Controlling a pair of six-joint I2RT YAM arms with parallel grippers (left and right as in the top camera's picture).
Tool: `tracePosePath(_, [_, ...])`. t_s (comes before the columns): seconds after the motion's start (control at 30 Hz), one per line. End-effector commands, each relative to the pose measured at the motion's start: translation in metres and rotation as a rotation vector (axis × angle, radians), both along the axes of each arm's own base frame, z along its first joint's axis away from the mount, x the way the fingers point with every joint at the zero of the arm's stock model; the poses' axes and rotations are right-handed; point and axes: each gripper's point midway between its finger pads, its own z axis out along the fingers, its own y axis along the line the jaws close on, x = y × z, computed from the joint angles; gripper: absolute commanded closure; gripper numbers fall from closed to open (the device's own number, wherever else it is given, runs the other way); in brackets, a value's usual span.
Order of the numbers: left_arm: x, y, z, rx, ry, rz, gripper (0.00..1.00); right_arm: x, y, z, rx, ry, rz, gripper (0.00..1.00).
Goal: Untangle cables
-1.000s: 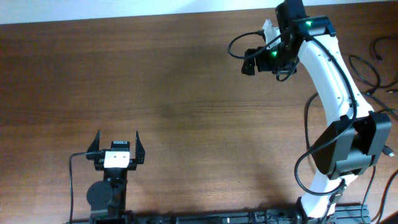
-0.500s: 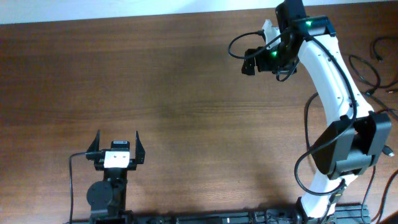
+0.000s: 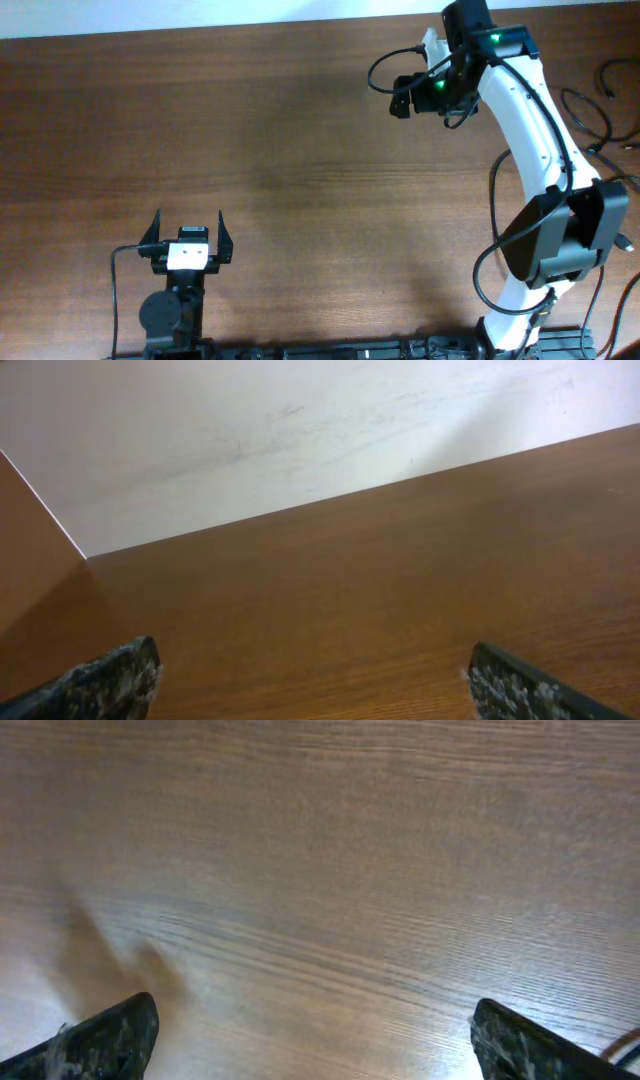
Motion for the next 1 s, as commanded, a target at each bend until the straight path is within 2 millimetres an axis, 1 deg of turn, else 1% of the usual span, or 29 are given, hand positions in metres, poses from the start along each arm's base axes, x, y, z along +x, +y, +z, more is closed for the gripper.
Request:
tracePosePath(0.0, [0.000,0.004,-0.002,-0.012,0.005,0.020,0.01,0.000,0.010,-0.001,-0.107,-0.038,0.041,0.01])
tracePosePath(0.1, [0.000,0.004,-0.002,-0.012,0.005,0.020,0.01,-0.001,0.015,-0.001,-0.138,-0.100,0.054,0.01])
tracePosePath(0.2, [0.000,0.004,-0.002,-0.012,0.004,0.020,0.01,-0.013,0.009,-0.001,-0.124,-0.145,0.036,0.01])
tracePosePath(0.3, [0.000,0.004,-0.002,-0.012,0.005,0.020,0.01,-0.026,-0.006,-0.003,-0.114,-0.193,0.002,0.01])
tracePosePath(0.47, [0.000,0.004,-0.002,-0.012,0.004,0.020,0.01,-0.055,-0.042,-0.006,-0.083,-0.333,-0.088,0.01])
tracePosePath(0.6, [0.000,0.004,-0.002,-0.012,0.004,0.020,0.01,-0.078,-0.057,-0.017,-0.051,-0.429,-0.132,0.01])
tracePosePath(0.67, [0.000,0.004,-0.002,-0.012,0.004,0.020,0.01,-0.086,-0.059,-0.021,-0.038,-0.475,-0.137,0.01])
tracePosePath(0.73, [0.000,0.004,-0.002,-0.012,0.004,0.020,0.01,-0.092,-0.058,-0.022,-0.025,-0.557,-0.137,0.01])
tracePosePath(0.87, [0.000,0.004,-0.002,-0.012,0.004,0.020,0.01,-0.100,-0.054,-0.012,0.013,-0.740,-0.126,0.01])
tracePosePath(0.97, [0.000,0.004,-0.002,-0.012,0.004,0.020,0.01,-0.110,-0.052,-0.007,0.033,-0.838,-0.118,0.01])
